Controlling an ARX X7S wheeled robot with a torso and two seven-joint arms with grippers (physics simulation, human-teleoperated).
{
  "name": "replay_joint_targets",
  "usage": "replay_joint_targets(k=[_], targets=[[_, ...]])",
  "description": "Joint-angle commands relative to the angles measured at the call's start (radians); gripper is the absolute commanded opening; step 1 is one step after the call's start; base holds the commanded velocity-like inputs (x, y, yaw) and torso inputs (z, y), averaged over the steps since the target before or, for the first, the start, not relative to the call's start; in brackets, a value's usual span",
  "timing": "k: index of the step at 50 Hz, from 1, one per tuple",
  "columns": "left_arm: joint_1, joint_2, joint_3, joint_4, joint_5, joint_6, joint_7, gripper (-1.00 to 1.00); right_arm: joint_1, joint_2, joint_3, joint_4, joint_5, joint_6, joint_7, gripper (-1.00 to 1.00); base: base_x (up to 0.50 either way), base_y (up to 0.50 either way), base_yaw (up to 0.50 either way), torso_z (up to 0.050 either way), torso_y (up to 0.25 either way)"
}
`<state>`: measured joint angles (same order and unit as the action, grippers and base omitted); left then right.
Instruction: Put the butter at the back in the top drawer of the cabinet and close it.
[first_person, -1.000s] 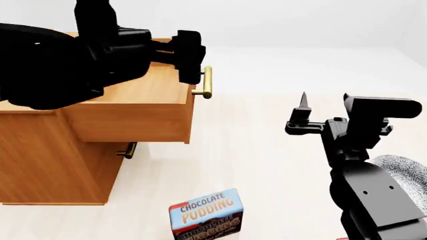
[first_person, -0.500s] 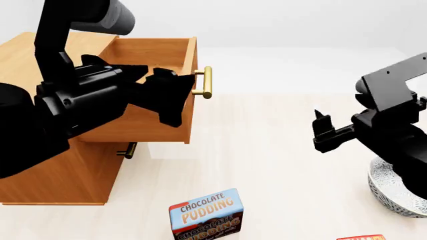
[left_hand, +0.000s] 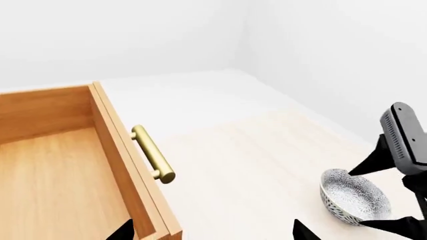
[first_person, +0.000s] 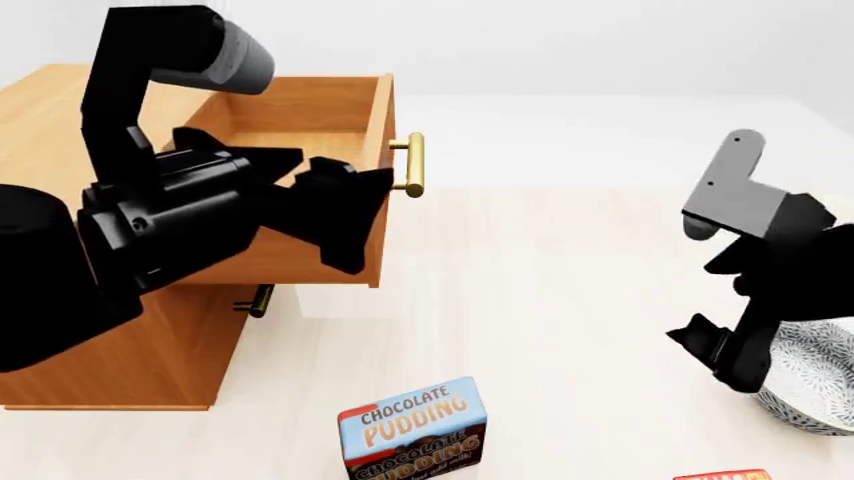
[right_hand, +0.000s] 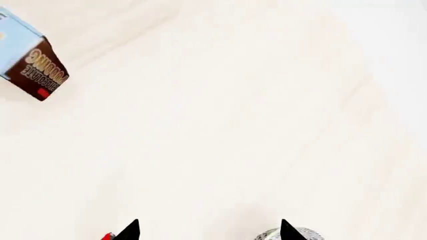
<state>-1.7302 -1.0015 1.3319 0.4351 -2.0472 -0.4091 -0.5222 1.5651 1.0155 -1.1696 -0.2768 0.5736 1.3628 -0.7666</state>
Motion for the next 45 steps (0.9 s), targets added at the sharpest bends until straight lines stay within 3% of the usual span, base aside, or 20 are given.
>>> replay_joint_targets(k=[1, 8, 28, 45], targets=[[0.013, 0.009, 0.005, -0.009, 0.010, -0.002, 0.008, 1.00, 0.245, 0.003, -0.418, 0.079, -0.205, -0.140, -0.378, 1.00, 0.00, 0.00, 0.00, 0.000, 0.000], [0.019, 0.018, 0.008, -0.020, 0.014, -0.002, 0.010, 1.00, 0.283, -0.014, -0.511, 0.068, -0.256, -0.177, -0.459, 1.00, 0.00, 0.00, 0.00, 0.000, 0.000], [0.046, 0.033, 0.010, -0.031, 0.023, 0.008, 0.024, 1.00, 0.310, 0.044, -0.705, -0.135, -0.409, -0.194, -0.477, 1.00, 0.00, 0.00, 0.00, 0.000, 0.000], [0.055, 0.036, 0.006, -0.025, 0.021, 0.009, 0.033, 1.00, 0.260, 0.045, -0.724, -0.165, -0.399, -0.175, -0.448, 1.00, 0.00, 0.00, 0.00, 0.000, 0.000]])
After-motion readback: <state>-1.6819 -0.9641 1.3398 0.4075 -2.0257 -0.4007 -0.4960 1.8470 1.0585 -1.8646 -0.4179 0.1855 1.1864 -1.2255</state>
